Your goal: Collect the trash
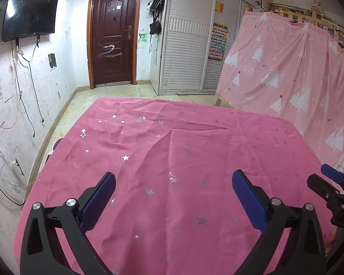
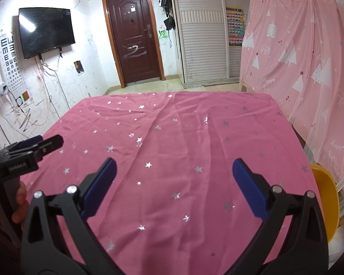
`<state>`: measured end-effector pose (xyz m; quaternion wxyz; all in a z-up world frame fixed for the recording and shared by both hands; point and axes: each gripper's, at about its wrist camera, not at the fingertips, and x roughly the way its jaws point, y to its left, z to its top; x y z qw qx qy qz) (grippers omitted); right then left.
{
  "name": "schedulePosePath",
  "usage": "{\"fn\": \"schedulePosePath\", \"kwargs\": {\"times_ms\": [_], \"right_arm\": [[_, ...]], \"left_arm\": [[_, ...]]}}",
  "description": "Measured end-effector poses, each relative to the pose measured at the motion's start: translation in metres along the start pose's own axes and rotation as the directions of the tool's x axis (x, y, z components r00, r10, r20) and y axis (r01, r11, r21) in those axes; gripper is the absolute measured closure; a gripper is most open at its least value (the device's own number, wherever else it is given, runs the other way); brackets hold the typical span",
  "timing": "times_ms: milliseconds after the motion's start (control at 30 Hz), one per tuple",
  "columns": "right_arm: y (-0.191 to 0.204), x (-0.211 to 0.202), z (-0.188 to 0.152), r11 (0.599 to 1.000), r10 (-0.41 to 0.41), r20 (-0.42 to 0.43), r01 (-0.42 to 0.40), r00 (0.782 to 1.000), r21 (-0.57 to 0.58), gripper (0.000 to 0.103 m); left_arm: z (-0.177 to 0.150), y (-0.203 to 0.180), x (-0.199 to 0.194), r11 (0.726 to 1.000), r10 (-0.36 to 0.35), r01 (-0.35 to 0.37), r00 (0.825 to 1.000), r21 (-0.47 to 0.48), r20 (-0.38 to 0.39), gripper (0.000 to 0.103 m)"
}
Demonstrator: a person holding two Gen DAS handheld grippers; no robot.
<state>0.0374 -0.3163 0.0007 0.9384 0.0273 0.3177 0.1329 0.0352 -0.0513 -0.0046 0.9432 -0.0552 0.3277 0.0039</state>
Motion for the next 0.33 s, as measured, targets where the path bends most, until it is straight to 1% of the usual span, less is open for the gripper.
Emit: {"fn": "schedulePosePath", "kwargs": {"times_ms": [333], "right_arm": [[0.0001, 0.0003, 0.0001, 1.0, 0.0, -0.002, 0.0, 1.0, 0.0, 0.006]], "left_arm": [[0.0011, 0.0009, 0.0027, 1.0, -0.004, 0.004, 1.0, -0.013, -0.021, 0.008]]}}
